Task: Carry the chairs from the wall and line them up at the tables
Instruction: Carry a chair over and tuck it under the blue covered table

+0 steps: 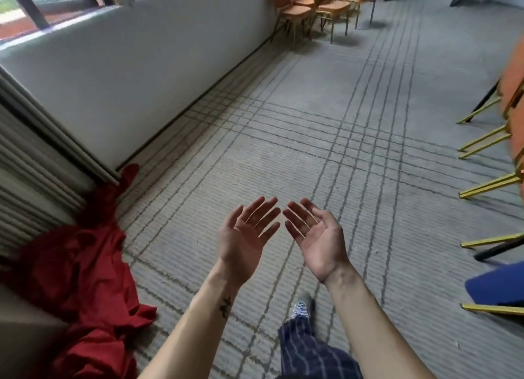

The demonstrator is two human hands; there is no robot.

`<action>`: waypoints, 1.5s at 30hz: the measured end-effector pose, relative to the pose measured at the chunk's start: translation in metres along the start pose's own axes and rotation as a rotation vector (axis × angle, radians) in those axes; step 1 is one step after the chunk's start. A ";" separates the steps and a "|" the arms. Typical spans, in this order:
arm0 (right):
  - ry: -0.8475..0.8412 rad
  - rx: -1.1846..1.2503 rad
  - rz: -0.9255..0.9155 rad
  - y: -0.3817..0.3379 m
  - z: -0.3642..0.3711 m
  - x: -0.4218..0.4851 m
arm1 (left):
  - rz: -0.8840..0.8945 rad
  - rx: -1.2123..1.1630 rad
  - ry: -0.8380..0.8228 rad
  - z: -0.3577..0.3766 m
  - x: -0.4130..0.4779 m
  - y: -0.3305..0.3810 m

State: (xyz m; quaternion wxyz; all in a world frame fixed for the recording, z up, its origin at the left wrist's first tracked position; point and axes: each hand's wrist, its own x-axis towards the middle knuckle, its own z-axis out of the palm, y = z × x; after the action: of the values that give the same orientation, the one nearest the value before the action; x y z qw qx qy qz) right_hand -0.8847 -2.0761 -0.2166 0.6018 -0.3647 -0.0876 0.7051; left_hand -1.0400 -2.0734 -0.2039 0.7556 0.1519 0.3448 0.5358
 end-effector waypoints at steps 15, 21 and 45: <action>-0.043 -0.026 0.084 -0.156 0.101 0.359 | 0.024 -0.038 0.065 0.097 0.358 0.112; -0.013 -0.064 0.047 -0.183 0.158 0.517 | 0.011 -0.054 0.033 0.097 0.520 0.180; -0.026 0.014 -0.012 -0.387 0.330 1.081 | -0.006 0.018 -0.017 0.235 1.104 0.400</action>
State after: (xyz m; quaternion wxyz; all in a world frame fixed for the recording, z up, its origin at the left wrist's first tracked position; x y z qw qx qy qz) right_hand -0.7959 -0.8841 -0.2033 0.6076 -0.3505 -0.0926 0.7066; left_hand -0.9534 -0.8793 -0.1916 0.7587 0.1621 0.3439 0.5289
